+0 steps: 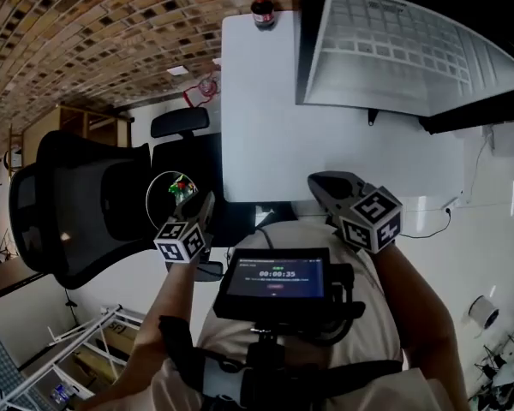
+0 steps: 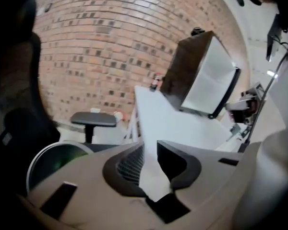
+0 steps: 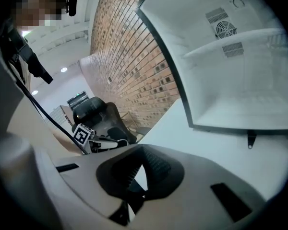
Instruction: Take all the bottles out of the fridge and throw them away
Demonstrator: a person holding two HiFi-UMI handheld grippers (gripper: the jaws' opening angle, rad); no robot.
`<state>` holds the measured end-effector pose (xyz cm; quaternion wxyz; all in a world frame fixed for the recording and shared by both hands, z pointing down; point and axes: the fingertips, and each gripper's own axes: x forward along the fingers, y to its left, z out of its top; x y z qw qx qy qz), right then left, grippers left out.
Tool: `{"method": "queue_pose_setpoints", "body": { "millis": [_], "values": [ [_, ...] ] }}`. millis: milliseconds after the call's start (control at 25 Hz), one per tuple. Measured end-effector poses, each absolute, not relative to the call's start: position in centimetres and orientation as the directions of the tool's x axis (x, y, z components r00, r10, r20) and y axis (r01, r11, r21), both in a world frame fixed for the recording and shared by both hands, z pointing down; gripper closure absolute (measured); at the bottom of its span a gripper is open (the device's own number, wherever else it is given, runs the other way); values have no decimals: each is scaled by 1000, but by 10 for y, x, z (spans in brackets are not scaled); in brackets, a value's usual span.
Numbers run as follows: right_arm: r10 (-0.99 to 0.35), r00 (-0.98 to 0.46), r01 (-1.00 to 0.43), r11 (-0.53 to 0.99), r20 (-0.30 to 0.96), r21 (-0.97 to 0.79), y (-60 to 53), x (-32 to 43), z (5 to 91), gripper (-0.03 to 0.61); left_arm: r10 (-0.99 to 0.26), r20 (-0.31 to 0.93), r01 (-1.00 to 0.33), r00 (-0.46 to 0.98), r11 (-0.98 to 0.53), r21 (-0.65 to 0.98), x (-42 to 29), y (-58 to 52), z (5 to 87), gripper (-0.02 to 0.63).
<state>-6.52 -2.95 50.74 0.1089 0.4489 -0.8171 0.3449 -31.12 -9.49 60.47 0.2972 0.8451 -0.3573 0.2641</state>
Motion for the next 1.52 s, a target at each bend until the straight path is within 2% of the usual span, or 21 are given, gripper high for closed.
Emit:
{"method": "queue_pose_setpoints", "body": {
  "millis": [80, 240, 560, 720, 1040, 1520],
  "values": [
    [-691, -548, -822, 340, 470, -458, -31, -44, 499, 574, -408, 599, -676, 689, -661, 327, -260, -99, 581, 537],
    [-748, -495, -843, 290, 442, -453, -28, 0, 491, 574, -319, 504, -514, 803, -798, 314, -172, -104, 535, 606],
    [-830, -397, -867, 199, 392, -457, -5, 79, 482, 575, -151, 415, -309, 897, -886, 345, -24, -83, 479, 607],
    [-864, -356, -873, 173, 355, -456, 5, 117, 470, 575, -112, 391, -247, 913, -916, 315, 29, -76, 469, 607],
    [-897, -352, -878, 219, 265, -426, 10, 162, 442, 575, -72, 384, -199, 920, -933, 301, 102, -47, 457, 606],
    [-871, -420, -859, 292, 253, -421, 20, 183, 444, 575, -154, 403, -281, 902, -918, 279, 115, -29, 460, 606]
  ]
}}
